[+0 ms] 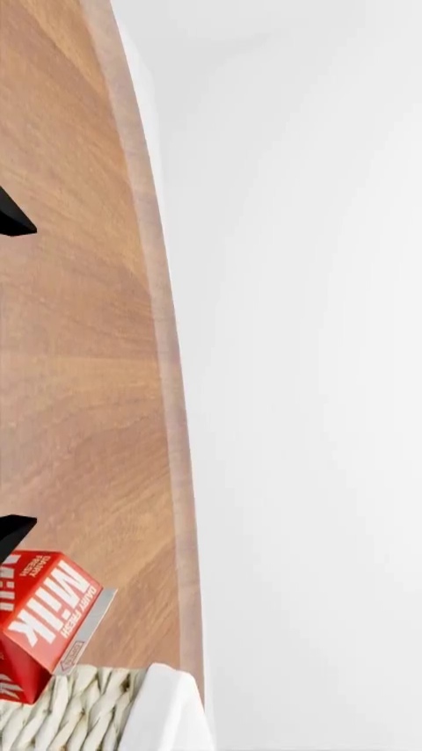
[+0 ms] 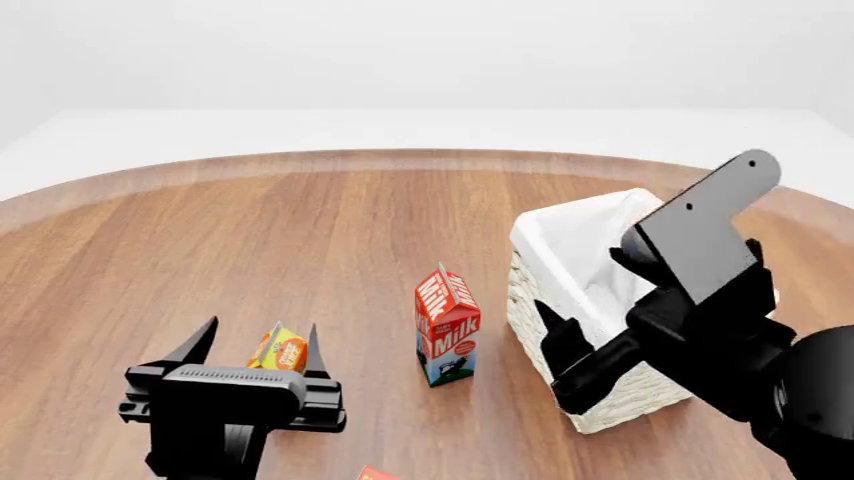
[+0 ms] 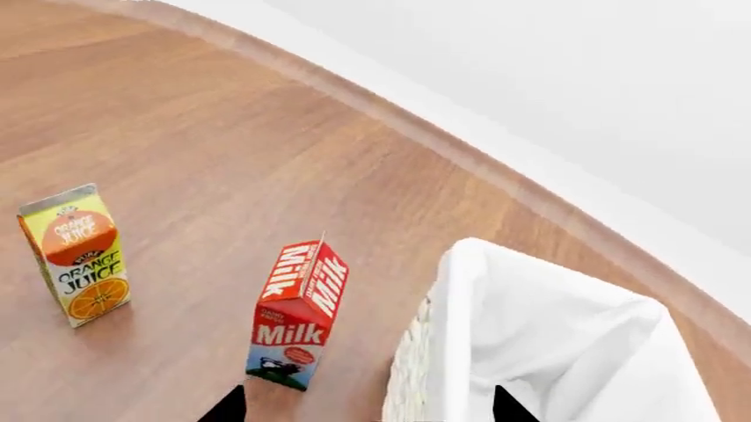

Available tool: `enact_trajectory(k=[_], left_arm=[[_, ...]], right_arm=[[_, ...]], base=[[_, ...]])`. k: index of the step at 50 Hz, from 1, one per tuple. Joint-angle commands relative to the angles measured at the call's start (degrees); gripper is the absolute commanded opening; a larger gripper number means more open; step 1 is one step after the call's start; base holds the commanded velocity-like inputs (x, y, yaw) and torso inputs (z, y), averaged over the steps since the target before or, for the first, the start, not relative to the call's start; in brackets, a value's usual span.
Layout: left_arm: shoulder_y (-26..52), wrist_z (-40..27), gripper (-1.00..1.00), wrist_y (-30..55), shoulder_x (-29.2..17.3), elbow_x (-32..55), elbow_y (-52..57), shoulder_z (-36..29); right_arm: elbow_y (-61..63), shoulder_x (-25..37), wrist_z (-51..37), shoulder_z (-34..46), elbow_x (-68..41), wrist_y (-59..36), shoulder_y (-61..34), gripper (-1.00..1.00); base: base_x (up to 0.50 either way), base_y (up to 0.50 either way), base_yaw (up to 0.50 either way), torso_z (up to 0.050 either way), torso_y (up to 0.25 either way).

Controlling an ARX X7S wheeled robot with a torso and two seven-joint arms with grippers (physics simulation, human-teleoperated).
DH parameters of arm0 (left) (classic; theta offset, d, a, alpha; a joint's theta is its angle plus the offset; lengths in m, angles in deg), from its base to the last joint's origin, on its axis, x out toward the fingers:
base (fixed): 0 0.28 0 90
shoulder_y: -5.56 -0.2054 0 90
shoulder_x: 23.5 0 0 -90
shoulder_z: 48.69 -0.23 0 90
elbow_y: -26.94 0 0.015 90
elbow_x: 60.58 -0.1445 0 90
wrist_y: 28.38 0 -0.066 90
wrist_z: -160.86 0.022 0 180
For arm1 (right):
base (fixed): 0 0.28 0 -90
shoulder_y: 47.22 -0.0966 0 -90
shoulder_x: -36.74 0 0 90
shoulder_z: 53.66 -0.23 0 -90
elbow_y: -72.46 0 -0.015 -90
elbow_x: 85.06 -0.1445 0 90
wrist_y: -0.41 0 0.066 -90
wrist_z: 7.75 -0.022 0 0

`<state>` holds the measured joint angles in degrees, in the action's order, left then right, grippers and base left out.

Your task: Pick up the cream cheese box and the butter, and put them in the basket.

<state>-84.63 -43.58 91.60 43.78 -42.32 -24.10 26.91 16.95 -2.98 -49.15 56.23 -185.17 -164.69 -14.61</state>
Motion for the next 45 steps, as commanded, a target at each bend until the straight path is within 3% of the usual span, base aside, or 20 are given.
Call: enact_trajectory(k=[1,23,45], left_arm=[[-0.1,-0.2,1.0,-0.1,-0.2,0.1,0.0,-0.1],[0.1,-0.5,1.0,0.0,-0.5,0.6,0.2,0.0],[0.2,-0.7,1.0,-0.3,-0.7,0.8,-0.1,-0.3]], right_arm=[[8.3,2.1,9.2,-2.1,1.8,-0.6,3.6,1.0],[17.3,0.4,13.7,1.4,0.2,-1.4,7.6,1.0],[21.1,-3.8,15.5,7.3,7.1,-4.8,12.4,1.0]], base=[[0.0,0.0,0.0,0.0,0.0],[0.0,0.0,0.0,0.0,0.0],[0.0,0.0,0.0,0.0,0.0]])
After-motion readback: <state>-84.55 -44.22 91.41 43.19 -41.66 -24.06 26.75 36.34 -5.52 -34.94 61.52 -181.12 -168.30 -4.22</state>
